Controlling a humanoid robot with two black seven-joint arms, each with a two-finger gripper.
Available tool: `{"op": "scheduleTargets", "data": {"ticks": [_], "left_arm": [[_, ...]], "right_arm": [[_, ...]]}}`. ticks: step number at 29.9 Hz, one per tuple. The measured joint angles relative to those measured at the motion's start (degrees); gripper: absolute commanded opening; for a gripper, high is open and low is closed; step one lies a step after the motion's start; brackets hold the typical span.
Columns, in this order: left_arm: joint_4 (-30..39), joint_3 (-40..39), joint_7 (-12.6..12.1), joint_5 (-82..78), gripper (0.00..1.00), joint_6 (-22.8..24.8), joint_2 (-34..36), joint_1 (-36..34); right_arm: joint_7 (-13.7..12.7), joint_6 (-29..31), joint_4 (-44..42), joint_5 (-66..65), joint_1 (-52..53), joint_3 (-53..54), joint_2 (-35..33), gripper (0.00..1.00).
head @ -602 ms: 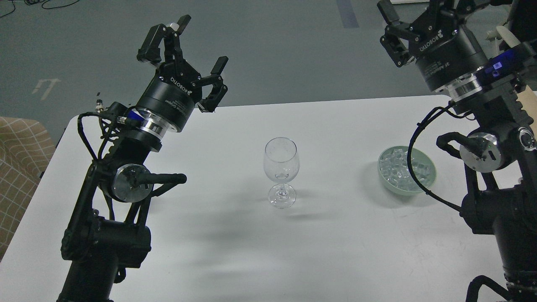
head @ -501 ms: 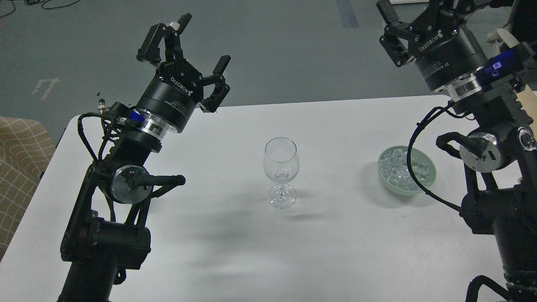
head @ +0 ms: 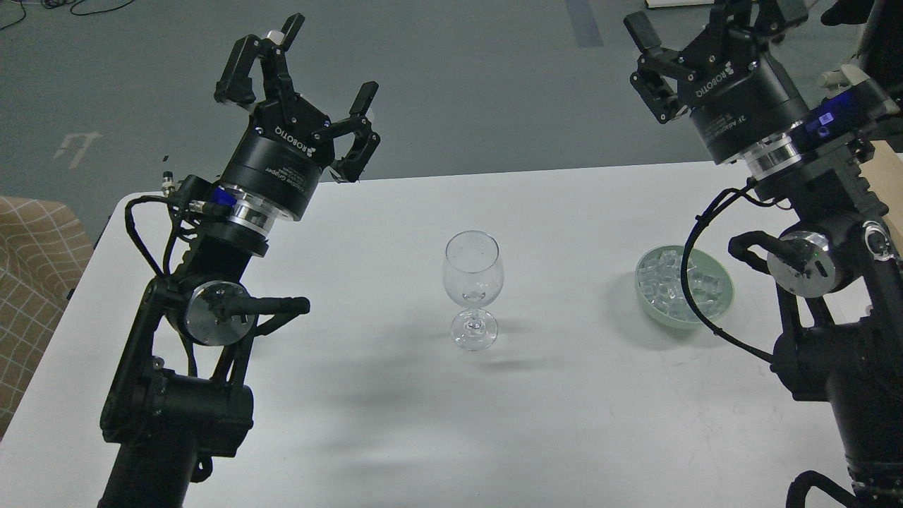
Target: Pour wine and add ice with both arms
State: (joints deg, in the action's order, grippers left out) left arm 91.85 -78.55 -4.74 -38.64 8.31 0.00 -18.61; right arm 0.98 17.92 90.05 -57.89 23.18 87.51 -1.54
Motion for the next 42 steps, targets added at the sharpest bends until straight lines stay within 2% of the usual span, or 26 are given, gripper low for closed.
{"op": "scheduleTargets", "data": {"ticks": [5, 36, 42], "left_arm": [[0.0, 0.3, -0.2, 0.0, 0.99, -2.3, 0.0, 0.5], [-0.2, 0.0, -0.7, 1.3, 0.99, -4.0, 0.0, 1.8], [-0.3, -0.2, -2.8, 3.5, 0.99, -4.2, 0.0, 1.5]], "right_arm": [[0.0, 0.0, 0.0, 0.0, 0.0, -0.3, 0.0, 1.00], [0.0, 0.4, -0.2, 0.0, 0.5, -0.8, -0.2, 1.00], [0.0, 1.5, -0.4, 0.0, 0.5, -0.8, -0.6, 1.00]]}}
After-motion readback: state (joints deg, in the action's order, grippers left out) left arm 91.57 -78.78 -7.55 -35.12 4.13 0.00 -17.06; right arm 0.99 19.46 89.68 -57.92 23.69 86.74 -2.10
